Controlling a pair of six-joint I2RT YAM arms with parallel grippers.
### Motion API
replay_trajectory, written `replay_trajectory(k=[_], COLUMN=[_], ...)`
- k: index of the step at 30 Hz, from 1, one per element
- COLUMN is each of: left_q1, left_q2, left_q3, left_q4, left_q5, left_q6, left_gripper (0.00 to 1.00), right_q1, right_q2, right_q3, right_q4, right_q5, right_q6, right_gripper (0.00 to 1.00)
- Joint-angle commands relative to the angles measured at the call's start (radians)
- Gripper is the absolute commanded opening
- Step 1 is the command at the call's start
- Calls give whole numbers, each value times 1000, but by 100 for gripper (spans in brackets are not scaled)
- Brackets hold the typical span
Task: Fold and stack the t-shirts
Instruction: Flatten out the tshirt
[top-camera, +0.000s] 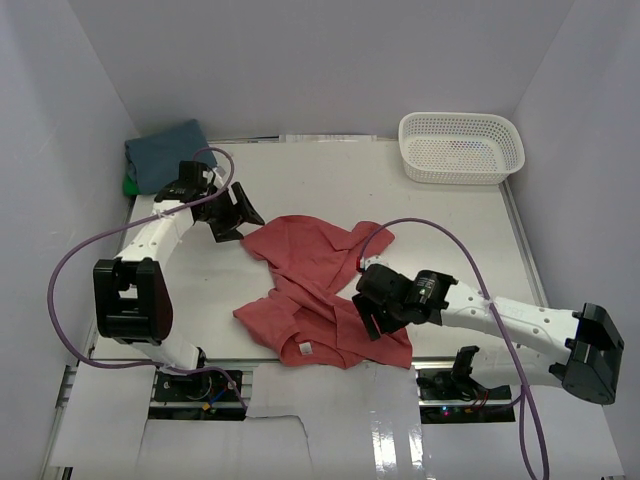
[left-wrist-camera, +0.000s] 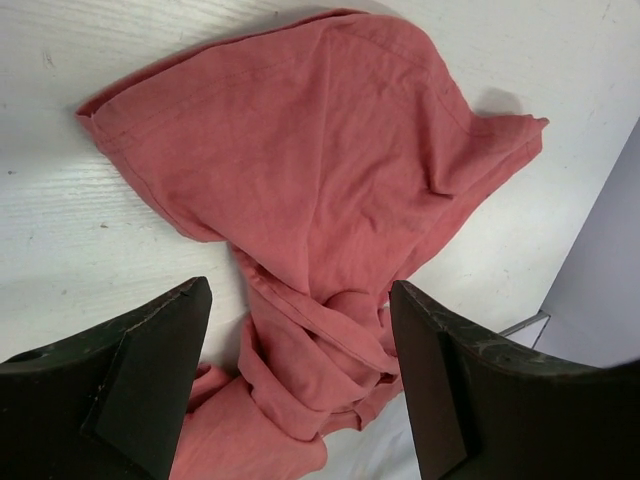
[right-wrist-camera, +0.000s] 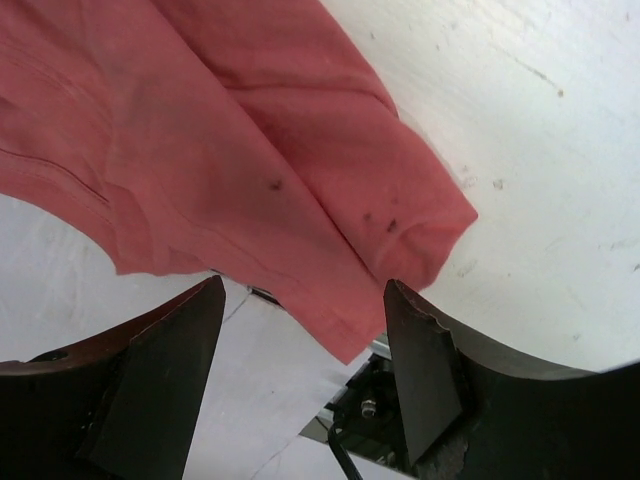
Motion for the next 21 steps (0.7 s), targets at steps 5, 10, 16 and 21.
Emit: replay_trajectory(k=[5, 10, 16, 21], left_q1=[10, 19, 32, 42], left_q2=[30, 92, 106, 109], left_q3=[-29, -20, 18, 20], left_q4=[18, 46, 37, 33], left_q5=[-66, -27, -41, -46], left_q6=[1, -15, -8, -2], left_gripper=[82, 81, 81, 81], right_q1=[8, 3, -61, -66], right_q2=[-124, -196, -306, -363], right_q3=[-39, -116, -266, -361], right_q4=[-134, -125, -40, 12], right_q5=[59, 25, -131, -226], right_q6=[186, 255, 324, 387], right_gripper=[70, 67, 60, 58])
